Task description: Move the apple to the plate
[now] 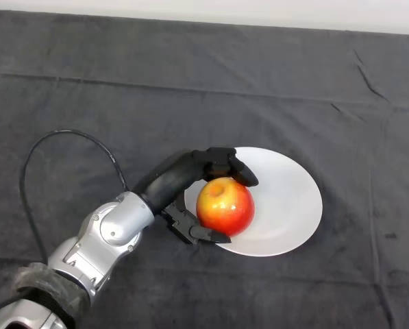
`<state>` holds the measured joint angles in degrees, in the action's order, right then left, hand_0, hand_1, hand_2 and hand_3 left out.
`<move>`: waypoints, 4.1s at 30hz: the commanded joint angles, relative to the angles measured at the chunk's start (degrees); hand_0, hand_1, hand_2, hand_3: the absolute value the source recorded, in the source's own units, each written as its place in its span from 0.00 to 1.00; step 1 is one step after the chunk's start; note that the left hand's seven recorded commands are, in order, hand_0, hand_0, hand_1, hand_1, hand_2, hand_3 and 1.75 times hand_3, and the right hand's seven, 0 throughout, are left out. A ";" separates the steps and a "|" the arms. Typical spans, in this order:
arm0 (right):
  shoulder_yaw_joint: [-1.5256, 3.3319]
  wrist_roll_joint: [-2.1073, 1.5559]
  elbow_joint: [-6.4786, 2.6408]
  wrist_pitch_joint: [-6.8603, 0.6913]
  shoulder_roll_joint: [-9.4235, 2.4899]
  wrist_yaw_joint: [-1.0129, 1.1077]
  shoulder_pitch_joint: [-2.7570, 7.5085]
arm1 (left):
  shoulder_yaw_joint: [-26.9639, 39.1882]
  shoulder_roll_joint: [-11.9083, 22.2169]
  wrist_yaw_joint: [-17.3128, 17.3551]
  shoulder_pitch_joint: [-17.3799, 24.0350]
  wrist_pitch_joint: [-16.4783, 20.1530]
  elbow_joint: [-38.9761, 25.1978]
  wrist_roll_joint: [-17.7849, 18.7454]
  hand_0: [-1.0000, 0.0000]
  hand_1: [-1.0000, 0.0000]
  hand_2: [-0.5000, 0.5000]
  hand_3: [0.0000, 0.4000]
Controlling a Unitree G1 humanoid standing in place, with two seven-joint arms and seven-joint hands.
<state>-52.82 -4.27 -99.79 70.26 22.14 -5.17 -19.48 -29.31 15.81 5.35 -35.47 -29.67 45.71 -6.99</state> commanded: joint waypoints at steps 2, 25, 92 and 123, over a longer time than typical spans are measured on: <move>-0.58 -0.18 -4.89 -4.70 -7.92 0.14 7.25 | -2.33 -0.77 -0.76 -3.95 -0.76 3.32 -1.78 0.07 0.00 0.54 1.00; 1.03 0.61 -5.54 -4.94 -8.01 -3.04 4.83 | 1.59 3.29 2.32 -5.18 -1.56 -0.38 1.84 1.00 1.00 0.50 0.00; 0.68 1.36 -5.83 -4.75 -7.91 -3.52 4.81 | 50.24 30.98 -11.98 4.90 -15.76 25.32 24.19 1.00 1.00 0.50 0.00; 0.39 1.73 -5.84 -4.73 -7.89 -3.61 4.84 | 54.21 31.07 -16.72 5.47 -9.67 25.13 24.46 1.00 1.00 0.50 0.00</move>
<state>-51.61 -3.21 -99.93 70.10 22.16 -8.47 -19.85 24.00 43.86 -10.99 -30.12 -40.04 70.53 17.68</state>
